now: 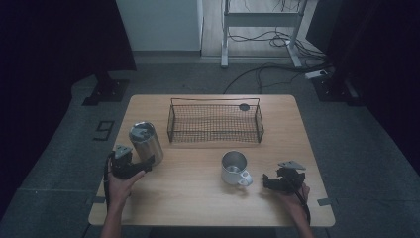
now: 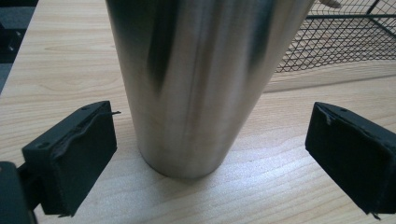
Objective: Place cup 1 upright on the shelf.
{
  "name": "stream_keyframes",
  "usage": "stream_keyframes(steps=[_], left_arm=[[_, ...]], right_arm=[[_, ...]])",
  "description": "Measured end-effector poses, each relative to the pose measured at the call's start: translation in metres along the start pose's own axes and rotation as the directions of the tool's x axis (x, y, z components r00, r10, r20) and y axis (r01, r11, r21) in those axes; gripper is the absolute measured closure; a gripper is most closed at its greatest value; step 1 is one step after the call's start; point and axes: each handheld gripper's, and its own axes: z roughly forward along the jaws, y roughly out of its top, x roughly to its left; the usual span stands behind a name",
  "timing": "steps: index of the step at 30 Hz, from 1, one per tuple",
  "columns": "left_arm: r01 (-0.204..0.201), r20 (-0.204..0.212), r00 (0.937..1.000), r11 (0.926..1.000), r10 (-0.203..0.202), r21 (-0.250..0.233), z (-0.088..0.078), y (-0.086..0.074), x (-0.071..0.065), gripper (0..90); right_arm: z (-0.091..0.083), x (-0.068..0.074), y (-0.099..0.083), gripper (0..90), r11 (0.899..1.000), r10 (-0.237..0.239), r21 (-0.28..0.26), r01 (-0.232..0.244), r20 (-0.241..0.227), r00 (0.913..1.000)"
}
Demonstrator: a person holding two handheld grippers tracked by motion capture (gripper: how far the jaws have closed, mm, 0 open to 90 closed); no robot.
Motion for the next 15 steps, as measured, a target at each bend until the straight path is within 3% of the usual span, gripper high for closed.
stream_keyframes(steps=[10, 15], left_arm=[[-0.015, 0.001, 0.9999, 0.9997, 0.015, 0.021, 0.007, 0.007, 0.000, 2.2], [-0.021, -0.006, 0.9998, 0.9998, 0.021, 0.005, 0.011, 0.011, 0.001, 2.5]], right_arm=[[0.000, 0.000, 0.000, 0.0, 1.000, 0.000, 0.000, 0.000, 0.000, 1.0000], [0.000, 0.000, 0.000, 0.0, 1.000, 0.000, 0.000, 0.000, 0.000, 1.0000]])
